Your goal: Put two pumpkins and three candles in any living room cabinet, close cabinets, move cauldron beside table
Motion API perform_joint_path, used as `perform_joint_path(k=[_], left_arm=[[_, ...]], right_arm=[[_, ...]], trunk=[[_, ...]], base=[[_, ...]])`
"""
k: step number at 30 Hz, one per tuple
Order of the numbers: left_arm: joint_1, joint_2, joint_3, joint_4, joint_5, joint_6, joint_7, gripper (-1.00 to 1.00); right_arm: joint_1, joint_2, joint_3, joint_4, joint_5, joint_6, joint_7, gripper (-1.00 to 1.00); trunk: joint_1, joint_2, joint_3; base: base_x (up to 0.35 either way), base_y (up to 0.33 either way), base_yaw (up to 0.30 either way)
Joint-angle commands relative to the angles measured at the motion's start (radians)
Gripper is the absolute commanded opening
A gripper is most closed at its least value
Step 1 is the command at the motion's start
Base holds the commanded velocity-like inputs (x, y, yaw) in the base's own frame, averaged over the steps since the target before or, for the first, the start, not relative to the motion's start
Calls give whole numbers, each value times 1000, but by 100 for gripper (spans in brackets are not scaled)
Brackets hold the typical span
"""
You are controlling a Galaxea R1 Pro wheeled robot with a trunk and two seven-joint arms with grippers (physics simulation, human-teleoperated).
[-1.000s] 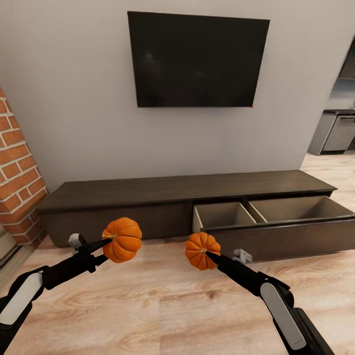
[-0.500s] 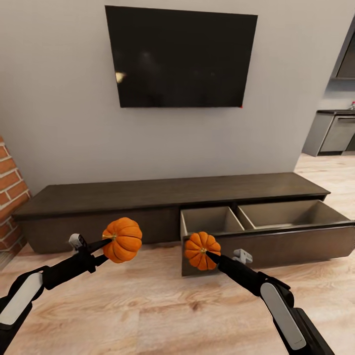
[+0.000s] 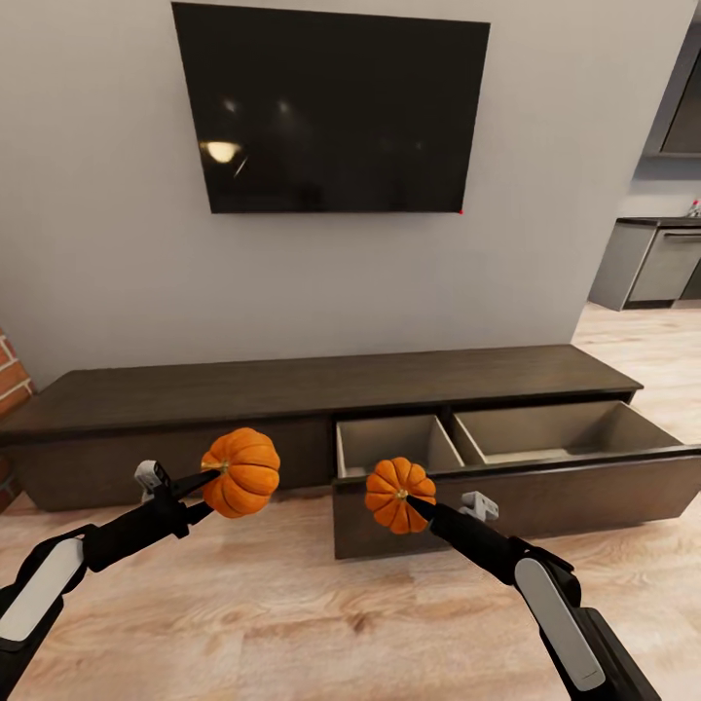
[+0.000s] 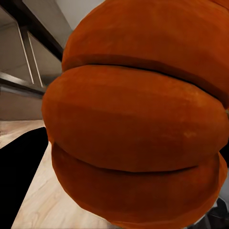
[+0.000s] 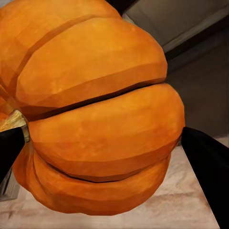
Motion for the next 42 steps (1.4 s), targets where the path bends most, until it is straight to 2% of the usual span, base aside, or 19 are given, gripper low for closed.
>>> perform_joint_path(k=[1,14,20,33,42], left_arm=[[-1,0,0,0,0,3,-1,-100],[-1,-1,-7,-1,-2,2,0,-100],[-1,-1,-8,-1,-2,3,0,-100],[-1,-1,-8,-1,0,3,1,-100],[-1,-1,-3,-1,1,3,60,-100]], right_arm=[[-1,0,0,0,0,3,3,-100],[-1,0,0,0,0,2,4,-100],[-1,0,0,0,0,3,3,-100],[-1,-2,0,0,-1,3,3,-100],[-1,-3,0,-2,-1,3,3,-100]], trunk=[[0,0,-1],[0,0,-1],[0,0,0],[0,0,9],[0,0,11]], base=[[78,-56,0],[192,-216,0],[45,-311,-19],[1,-322,-238],[0,-322,-97]])
